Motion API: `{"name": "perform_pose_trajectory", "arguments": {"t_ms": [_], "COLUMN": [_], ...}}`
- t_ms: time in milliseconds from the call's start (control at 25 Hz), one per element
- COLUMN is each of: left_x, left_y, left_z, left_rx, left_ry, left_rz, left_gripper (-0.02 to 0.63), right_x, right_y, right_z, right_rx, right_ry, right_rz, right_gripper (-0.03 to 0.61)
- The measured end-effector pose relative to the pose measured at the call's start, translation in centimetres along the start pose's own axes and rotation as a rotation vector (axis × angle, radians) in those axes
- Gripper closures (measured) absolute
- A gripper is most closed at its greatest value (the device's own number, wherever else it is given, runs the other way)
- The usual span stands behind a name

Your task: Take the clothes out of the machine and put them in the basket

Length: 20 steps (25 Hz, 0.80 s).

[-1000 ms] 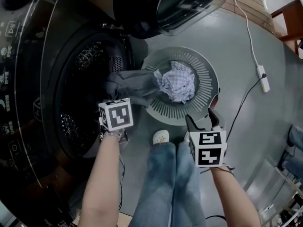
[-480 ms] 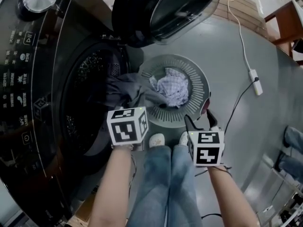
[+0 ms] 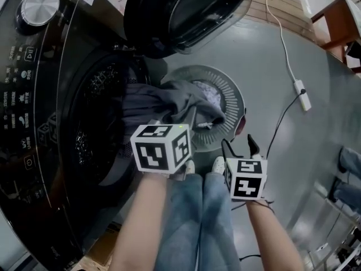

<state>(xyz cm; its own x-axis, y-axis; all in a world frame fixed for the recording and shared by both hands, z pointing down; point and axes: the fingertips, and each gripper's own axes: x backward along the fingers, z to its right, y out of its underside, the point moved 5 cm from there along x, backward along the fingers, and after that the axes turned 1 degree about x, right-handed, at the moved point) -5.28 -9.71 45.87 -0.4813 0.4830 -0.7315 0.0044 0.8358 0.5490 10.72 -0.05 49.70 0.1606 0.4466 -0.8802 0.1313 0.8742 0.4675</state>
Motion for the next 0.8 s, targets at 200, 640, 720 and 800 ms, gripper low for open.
{"name": "perform_pose_trajectory", "arguments": {"t_ms": [200,640,720,800], "left_x": [-0.6,-1.1,-1.0,-0.7], "left_y": [-0.4,2.3,2.6,2.9], "left_z": [3.9,1.2,0.3,-0.8], "left_rx": [-0.072,-0.053,-0.051,-0.066], "left_ry": [0.126,-0.037,-0.069,-0.109], "left_rz": [0.005,-0.031,-0.040,-0.053], "left_gripper": [0.538,0.330,0.330,0.330], "right_x": [0.1,-0.4,-0.5,-0.7], "right_y": [-0.3,-0.8,-0.8,-0.7], "right_z": [1.2,2.9,2.9,2.5], "right_rx": [-0.019,-0.039,-0.041,-0.041], "right_ry": [0.007,0.026,0.027,0.024], "right_rz": [0.027,0.036,0.035,0.032], "right_gripper": [0.265,0.265,0.265,0.265]}}
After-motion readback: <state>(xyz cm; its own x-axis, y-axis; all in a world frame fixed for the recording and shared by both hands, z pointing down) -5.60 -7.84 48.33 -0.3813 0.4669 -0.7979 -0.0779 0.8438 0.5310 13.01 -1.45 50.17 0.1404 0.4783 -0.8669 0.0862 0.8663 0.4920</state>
